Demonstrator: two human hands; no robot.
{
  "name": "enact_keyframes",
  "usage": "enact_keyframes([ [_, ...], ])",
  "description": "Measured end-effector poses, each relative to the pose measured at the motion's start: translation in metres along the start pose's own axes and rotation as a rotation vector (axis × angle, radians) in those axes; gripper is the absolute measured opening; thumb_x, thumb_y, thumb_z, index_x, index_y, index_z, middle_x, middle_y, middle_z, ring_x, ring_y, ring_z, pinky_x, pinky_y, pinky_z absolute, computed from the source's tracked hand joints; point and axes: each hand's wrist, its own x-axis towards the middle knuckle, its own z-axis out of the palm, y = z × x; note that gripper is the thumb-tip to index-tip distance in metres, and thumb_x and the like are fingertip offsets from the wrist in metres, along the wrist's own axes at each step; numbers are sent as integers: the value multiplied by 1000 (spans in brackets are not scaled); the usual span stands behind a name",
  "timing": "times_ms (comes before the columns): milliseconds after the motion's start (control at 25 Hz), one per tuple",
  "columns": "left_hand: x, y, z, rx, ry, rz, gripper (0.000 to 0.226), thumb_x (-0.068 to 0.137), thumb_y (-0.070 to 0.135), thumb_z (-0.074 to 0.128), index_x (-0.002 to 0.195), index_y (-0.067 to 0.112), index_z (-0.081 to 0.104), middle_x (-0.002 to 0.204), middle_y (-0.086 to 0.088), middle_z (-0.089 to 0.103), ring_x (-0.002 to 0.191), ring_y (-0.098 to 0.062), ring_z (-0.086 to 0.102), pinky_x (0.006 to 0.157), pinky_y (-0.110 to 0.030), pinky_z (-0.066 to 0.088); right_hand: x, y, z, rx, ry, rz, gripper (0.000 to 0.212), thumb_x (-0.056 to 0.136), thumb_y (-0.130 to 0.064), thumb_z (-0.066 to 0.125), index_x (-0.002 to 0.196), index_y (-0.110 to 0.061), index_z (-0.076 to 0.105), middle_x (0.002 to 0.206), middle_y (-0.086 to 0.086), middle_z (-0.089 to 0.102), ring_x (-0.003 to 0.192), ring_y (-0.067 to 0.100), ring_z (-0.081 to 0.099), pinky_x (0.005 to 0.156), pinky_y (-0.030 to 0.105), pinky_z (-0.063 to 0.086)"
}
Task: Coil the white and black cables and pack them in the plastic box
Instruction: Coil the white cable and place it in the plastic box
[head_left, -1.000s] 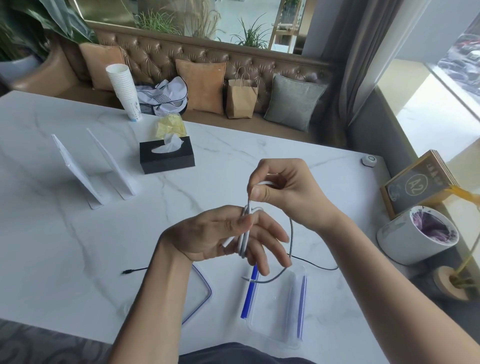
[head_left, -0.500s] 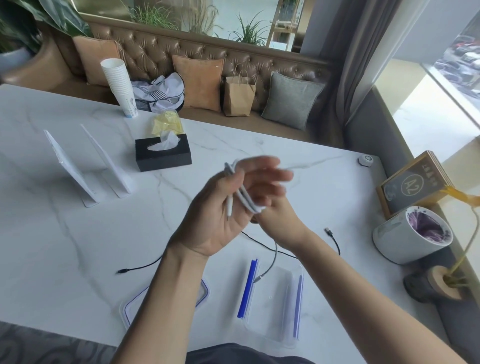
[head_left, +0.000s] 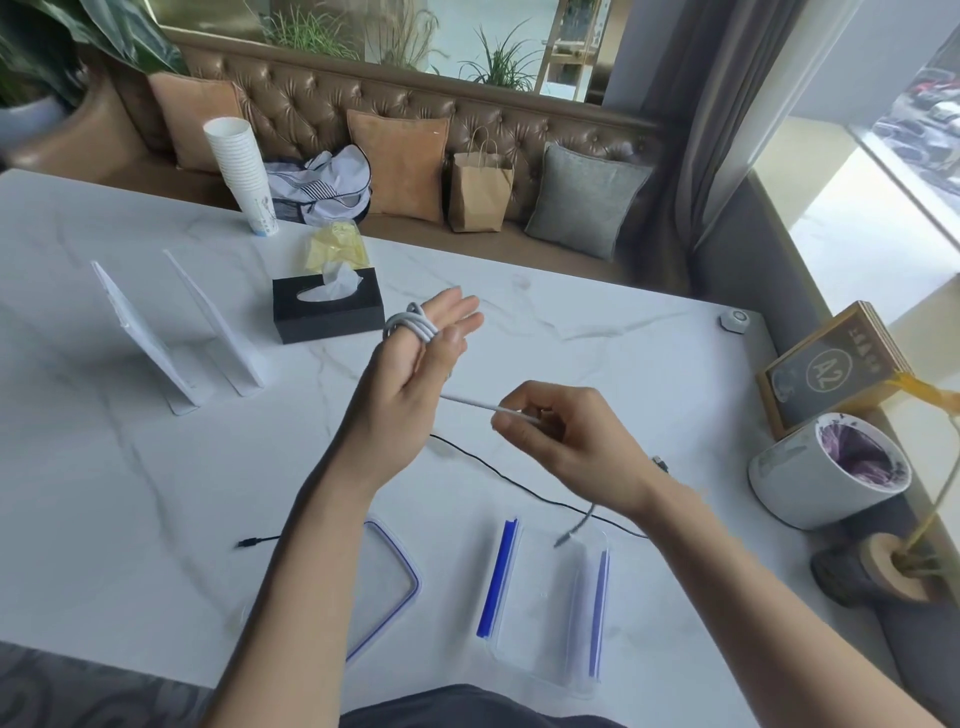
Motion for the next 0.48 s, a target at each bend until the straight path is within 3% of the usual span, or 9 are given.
enact_keyframes([
  [200,-6,-4,-6,81,-112,-200,39,99,28,43,133,11,50,126,0,65,117,-7,62,104,-34,46,4,-17,-28,-285,105,-194,12,85,-29,76,78,-22,70,62,-16,54,57,3,48,57,9,34],
  [360,-12,11,3,54,-336,-355,33,104,28,38,116,7,61,107,-3,74,94,-8,70,79,-14,48,10,-35,-42,-340,114,-344,17,80,-36,78,80,-20,71,69,-19,51,60,1,49,58,8,33],
  [480,-17,19,6,-63,-492,-362,44,104,33,32,111,2,63,104,-15,73,88,-20,69,75,-20,48,13,-46,-48,-304,118,-415,18,77,-32,80,79,-16,71,73,-14,59,60,8,49,58,10,32],
])
